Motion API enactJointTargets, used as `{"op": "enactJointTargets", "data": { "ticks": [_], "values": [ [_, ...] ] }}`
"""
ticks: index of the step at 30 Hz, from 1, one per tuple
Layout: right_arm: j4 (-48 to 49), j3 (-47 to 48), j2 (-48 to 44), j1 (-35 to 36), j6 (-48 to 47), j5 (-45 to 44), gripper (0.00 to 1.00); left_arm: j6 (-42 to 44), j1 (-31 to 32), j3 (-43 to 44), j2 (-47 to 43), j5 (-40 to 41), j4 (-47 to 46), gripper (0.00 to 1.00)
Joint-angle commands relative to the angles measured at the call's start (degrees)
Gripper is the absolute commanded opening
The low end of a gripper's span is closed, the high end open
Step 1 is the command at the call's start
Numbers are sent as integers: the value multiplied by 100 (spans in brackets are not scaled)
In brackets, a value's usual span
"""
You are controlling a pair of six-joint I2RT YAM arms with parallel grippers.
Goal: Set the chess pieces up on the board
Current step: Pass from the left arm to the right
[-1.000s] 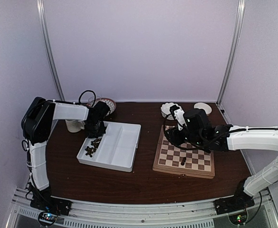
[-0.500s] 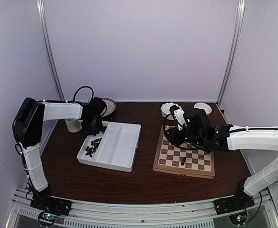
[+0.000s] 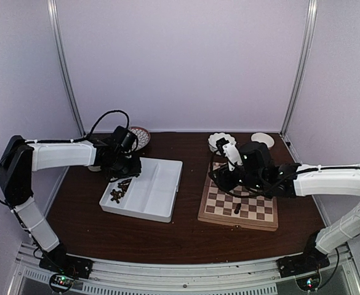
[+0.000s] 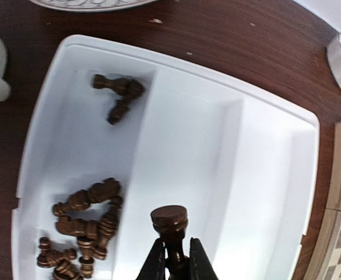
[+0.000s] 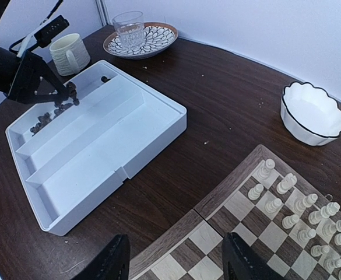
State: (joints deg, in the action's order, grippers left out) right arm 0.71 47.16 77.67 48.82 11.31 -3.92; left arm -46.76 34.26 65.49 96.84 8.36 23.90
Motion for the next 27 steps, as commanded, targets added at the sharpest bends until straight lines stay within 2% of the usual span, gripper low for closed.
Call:
{"op": "enactJointTargets", "data": {
  "ticks": [1, 7, 11, 18, 23, 27],
  "values": [
    [309, -107, -160, -21, -72, 346, 56, 337, 260, -88, -31, -617, -832, 3],
    [569, -199, -134, -21, -68, 881, 57, 999, 673, 141, 63, -1296, -1001, 4],
    [856, -283, -112, -21, -81, 1398, 57, 1551, 722, 57, 10, -2251, -1366, 6],
    [1809, -729, -260, -21, 96, 2209, 60, 1772, 737, -163, 23, -3897, -2240, 5],
    [2470, -1020, -339, -72, 332, 2687, 60, 1855, 871, -393, -142, -4408, -2939, 6],
    [2844, -1156, -377, -89, 426, 3028, 61, 1945, 986, -405, -248, -4583, -3025, 6]
  ]
}}
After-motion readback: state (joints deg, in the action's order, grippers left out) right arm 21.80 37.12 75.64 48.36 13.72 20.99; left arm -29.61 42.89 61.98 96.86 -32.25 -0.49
